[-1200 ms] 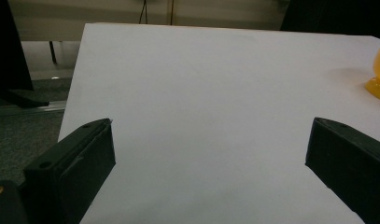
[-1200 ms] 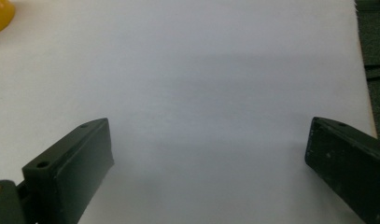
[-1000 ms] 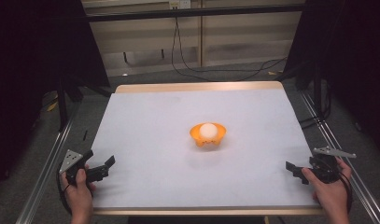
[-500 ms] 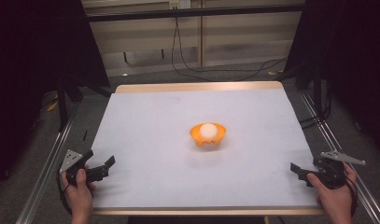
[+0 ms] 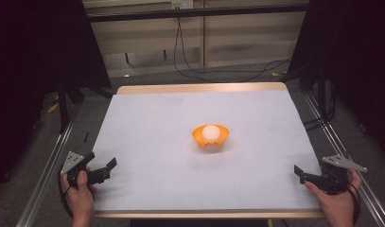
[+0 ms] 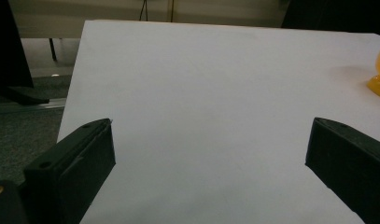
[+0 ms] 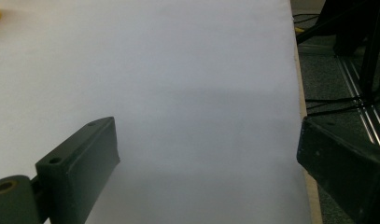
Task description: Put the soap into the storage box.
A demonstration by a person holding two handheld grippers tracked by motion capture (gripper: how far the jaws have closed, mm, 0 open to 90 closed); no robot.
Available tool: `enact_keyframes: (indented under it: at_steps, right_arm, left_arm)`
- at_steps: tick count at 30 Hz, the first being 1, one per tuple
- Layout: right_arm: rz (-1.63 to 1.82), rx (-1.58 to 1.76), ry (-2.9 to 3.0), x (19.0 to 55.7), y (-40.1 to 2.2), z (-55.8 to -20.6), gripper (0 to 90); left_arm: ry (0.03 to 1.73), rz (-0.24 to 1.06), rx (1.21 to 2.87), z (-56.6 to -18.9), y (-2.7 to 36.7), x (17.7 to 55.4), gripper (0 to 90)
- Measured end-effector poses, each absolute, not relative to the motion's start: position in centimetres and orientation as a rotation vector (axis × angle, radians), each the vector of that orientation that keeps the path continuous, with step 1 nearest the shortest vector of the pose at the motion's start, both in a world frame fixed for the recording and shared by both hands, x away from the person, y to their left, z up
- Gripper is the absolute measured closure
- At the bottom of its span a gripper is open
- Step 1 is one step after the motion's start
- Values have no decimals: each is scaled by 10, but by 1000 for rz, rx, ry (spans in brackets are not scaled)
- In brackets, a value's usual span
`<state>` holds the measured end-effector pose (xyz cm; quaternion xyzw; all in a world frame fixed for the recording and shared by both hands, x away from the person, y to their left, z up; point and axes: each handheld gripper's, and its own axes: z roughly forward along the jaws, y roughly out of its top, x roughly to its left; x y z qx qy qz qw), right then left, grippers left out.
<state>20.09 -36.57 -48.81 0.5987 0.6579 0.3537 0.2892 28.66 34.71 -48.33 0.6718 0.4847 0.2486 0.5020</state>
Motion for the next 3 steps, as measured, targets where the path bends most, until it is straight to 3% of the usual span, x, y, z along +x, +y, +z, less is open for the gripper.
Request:
enact_keyframes:
  at_steps: [3]
  right_arm:
    - [952,1605,1737,200,-366,-488,65]
  left_arm:
    - [1174,603,1628,-483,347,287,13]
